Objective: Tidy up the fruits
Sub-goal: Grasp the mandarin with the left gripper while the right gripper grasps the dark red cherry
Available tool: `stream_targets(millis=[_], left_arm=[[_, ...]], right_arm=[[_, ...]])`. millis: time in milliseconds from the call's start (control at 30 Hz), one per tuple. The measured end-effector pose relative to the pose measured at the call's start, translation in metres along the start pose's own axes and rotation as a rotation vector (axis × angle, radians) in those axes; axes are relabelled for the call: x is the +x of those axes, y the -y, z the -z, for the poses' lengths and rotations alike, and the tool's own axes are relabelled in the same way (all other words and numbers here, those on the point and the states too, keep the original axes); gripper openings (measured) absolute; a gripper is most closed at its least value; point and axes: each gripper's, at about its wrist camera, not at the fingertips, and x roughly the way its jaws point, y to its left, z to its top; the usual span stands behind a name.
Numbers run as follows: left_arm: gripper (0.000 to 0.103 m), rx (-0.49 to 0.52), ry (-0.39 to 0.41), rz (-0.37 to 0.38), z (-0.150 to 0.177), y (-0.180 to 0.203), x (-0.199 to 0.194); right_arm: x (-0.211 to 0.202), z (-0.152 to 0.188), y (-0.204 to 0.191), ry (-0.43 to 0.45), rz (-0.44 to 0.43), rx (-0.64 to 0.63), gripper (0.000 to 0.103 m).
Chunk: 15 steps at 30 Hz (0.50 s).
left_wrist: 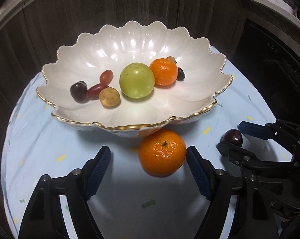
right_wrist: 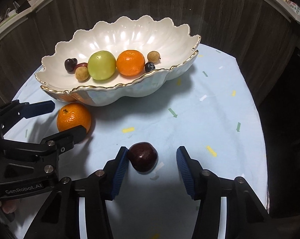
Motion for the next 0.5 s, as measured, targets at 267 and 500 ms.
stream_targets(millis=[267,500], left_arm=[[0.053,0.011,-0.019,0.047,0.002,0.007,0.01],[0.046,0.008,-0.013,0.045,0.003,0.01,0.005]], right_arm=[[0.002,-0.001,-0.001,0.025,-0.021,-0.007,0.039],[0.001,-0.002,-0.002,0.032,-0.043,-0.013,0.028]])
